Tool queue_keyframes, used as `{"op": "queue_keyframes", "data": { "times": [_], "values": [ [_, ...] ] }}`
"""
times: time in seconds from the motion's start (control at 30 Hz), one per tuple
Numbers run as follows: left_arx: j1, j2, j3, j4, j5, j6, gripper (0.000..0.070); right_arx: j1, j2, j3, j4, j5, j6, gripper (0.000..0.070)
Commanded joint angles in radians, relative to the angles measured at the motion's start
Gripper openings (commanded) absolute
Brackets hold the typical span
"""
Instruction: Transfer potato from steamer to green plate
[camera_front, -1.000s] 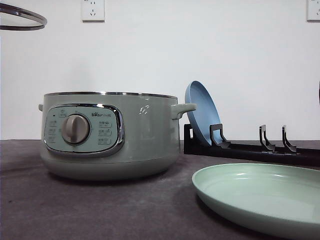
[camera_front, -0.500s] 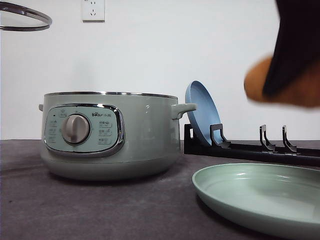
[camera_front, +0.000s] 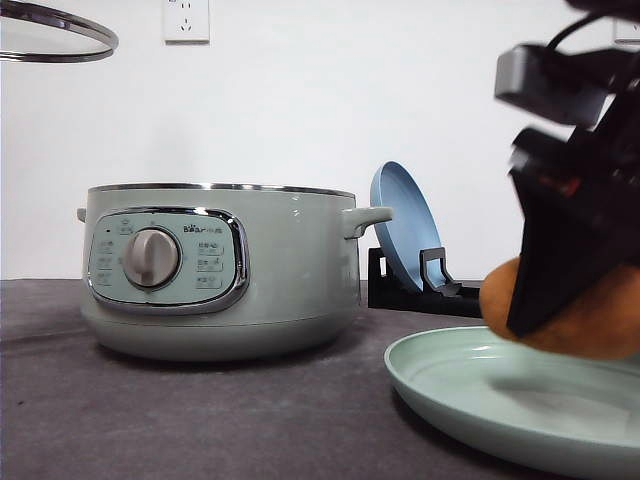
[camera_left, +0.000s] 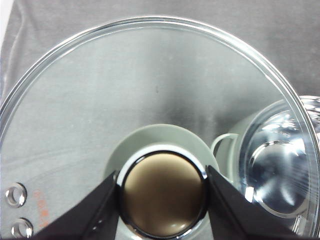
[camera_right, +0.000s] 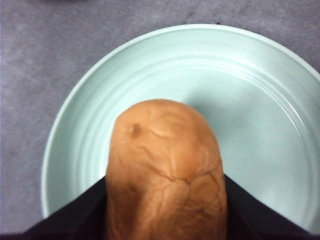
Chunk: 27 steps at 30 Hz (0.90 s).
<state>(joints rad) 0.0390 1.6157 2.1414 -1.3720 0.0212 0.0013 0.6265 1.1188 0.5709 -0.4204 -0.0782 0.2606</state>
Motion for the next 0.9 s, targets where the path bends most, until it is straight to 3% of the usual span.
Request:
{"op": "queue_keyframes", "data": {
  "times": [0.0,0.6,0.63,0.8,0.87],
  "values": [
    [-0.004,-0.009,0.029,0.033,-0.002,-0.006,0.0001,0.004,0.032,0.001,0.023,0.001,-0.013,0.0142],
    [-0.008,-0.009,0.028,0.033,-0.002,-0.006,0.0001,-0.003,0.149,0.001,0.054,0.011,-0.036,0.0155],
    [-0.008,-0.009,0.028,0.033,-0.002,-0.006,0.0001,-0.003,0.149,0.002,0.054,0.014,-0.036,0.0175],
    [-0.008,-0.009,0.028,0.034,-0.002,-0.006,0.0001,-0.004,0.129,0.026,0.039,0.034,-0.033,0.0541],
    [-0.008,-0.009,0.028,0.034,-0.002,-0.006,0.0001,-0.004,0.108,0.048,0.013,0.034,-0.033,0.0613]
  ]
}}
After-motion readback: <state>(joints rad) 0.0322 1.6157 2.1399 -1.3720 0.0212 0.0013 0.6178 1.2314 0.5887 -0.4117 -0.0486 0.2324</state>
